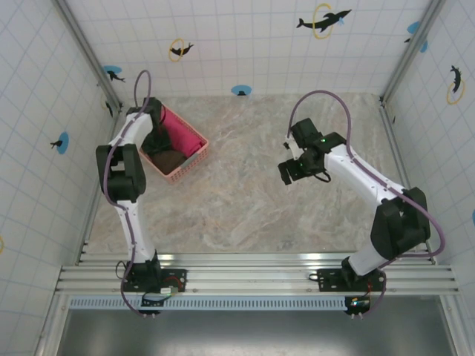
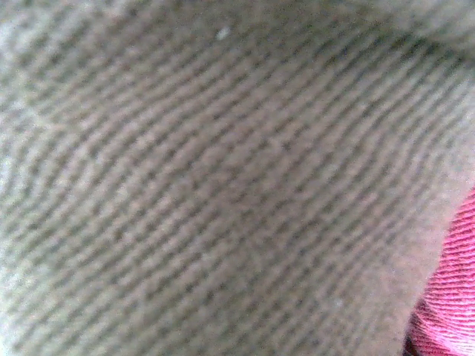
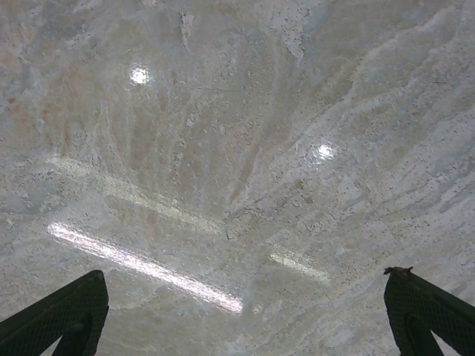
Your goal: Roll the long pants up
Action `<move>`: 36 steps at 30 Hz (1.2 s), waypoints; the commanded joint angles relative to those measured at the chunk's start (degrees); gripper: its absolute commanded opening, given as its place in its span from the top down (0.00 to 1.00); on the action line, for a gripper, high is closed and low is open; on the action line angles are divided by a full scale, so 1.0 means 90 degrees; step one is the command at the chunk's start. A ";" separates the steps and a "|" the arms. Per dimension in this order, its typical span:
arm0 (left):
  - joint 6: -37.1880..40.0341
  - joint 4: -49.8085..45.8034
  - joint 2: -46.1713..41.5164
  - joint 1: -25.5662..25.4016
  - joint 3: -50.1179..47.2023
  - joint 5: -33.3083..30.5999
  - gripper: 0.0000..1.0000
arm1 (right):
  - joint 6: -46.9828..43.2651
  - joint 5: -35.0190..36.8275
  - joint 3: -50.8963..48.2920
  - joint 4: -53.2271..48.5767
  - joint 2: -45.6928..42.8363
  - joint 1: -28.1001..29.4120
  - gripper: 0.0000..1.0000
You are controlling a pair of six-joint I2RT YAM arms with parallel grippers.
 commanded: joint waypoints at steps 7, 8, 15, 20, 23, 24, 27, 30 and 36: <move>-0.0100 -0.1176 0.1270 -0.1559 0.0818 0.0903 1.00 | 0.0160 0.0330 -0.0251 0.0057 -0.0595 0.0002 0.01; -0.0175 -0.1188 0.1347 -0.1700 0.0987 0.1013 1.00 | 0.0165 0.0322 -0.0254 0.0068 -0.0610 0.0002 0.01; -0.0741 -0.1268 0.2000 -0.2664 0.2035 0.1551 1.00 | 0.0219 0.0168 -0.0123 0.0340 -0.0513 0.0043 0.01; -0.1079 -0.1392 0.2295 -0.3221 0.2627 0.1655 1.00 | 0.0238 -0.0030 0.0435 0.0740 0.0125 0.0239 0.01; -0.1142 -0.1730 0.2530 -0.3416 0.3022 0.1651 1.00 | 0.0201 -0.0103 0.1056 0.0849 0.0718 0.0392 0.01; -0.1151 -0.1732 0.2548 -0.3463 0.3026 0.1699 1.00 | 0.0192 -0.0132 0.1251 0.0884 0.0907 0.0427 0.01; -0.1115 -0.1761 0.2566 -0.3543 0.3016 0.1787 1.00 | 0.0151 -0.0226 0.1875 0.0951 0.1547 0.0492 0.01; -0.1045 -0.1775 0.2523 -0.3572 0.2997 0.1894 1.00 | 0.0055 -0.0332 0.2367 0.0977 0.2148 0.0486 0.01; -0.1071 -0.1859 0.2418 -0.3567 0.3006 0.1848 1.00 | -0.0139 -0.0566 0.2942 0.0925 0.3011 0.0414 0.01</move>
